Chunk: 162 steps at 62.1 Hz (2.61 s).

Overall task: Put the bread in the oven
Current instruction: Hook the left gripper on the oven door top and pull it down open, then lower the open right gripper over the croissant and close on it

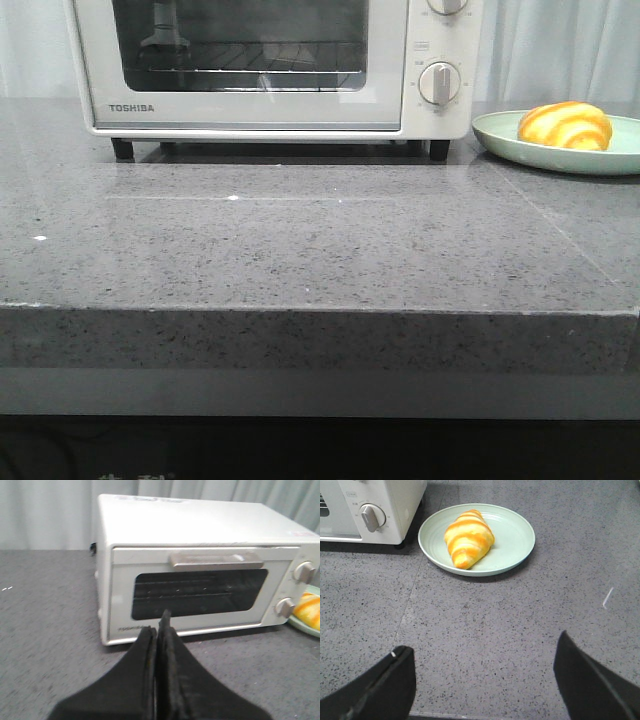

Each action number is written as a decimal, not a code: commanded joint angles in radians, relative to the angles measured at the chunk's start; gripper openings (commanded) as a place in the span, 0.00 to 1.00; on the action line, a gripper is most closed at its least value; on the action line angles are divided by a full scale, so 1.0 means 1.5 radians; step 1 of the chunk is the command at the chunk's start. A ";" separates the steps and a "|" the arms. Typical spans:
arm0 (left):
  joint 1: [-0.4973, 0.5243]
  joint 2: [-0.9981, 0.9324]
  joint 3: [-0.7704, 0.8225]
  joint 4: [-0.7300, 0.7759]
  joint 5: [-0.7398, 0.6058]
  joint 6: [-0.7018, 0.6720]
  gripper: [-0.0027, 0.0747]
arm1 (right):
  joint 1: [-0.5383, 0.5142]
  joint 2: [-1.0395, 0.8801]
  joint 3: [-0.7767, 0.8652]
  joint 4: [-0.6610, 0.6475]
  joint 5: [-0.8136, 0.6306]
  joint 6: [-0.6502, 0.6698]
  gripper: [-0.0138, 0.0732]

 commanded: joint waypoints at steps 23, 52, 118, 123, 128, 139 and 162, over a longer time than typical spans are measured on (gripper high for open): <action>-0.169 0.344 -0.256 0.078 -0.189 0.004 0.01 | -0.004 0.009 -0.022 0.001 -0.046 -0.005 0.83; -0.160 0.502 -0.354 0.079 -0.248 0.004 0.01 | -0.004 0.009 -0.022 0.001 -0.046 -0.005 0.83; -0.162 0.339 -0.354 0.092 0.306 -0.028 0.01 | -0.004 0.009 -0.022 0.005 -0.049 -0.005 0.83; -0.162 0.298 -0.341 0.141 0.315 -0.070 0.01 | -0.004 0.009 -0.022 0.011 -0.048 -0.005 0.83; -0.162 0.253 -0.311 0.208 0.319 -0.122 0.01 | -0.004 0.009 -0.022 0.013 -0.046 -0.005 0.83; -0.162 0.160 -0.228 0.257 0.322 -0.162 0.01 | -0.004 0.040 -0.038 0.020 -0.033 -0.002 0.83; -0.162 0.086 -0.183 0.257 0.335 -0.162 0.01 | -0.004 0.318 -0.213 0.037 0.058 -0.002 0.83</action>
